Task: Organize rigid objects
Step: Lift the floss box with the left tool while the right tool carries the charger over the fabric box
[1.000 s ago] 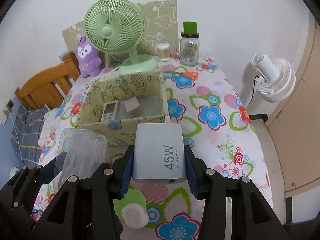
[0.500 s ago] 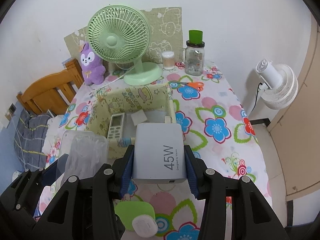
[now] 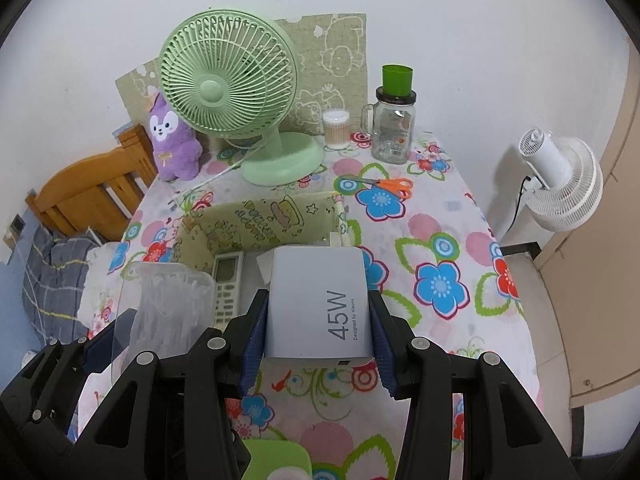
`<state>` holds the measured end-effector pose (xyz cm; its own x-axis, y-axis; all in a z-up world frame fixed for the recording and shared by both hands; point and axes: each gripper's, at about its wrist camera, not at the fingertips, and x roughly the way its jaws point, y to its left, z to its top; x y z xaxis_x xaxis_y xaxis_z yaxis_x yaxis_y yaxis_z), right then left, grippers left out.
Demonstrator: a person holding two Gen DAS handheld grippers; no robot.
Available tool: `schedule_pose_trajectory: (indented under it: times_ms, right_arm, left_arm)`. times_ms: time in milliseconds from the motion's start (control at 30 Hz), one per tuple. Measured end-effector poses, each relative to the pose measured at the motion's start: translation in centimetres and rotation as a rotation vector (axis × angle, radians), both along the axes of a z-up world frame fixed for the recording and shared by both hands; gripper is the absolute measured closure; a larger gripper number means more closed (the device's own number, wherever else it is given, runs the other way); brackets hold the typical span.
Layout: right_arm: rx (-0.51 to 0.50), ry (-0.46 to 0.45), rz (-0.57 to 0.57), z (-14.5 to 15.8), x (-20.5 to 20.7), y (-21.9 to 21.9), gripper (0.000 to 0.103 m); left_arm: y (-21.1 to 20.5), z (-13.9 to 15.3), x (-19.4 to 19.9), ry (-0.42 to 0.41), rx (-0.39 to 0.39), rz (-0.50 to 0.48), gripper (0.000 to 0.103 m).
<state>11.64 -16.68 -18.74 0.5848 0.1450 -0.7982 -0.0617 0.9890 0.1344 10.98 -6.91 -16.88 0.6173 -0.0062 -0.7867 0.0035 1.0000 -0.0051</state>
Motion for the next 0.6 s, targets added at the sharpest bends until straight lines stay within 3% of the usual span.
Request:
schedule_pose_trajectory:
  times_ms: [600]
  right_arm:
    - [-0.020, 0.014, 0.022, -2.3, 6.2, 1.2, 0.052]
  left_arm:
    - [1.1, -2.2, 5.8, 0.015, -0.024, 0.017, 0.043]
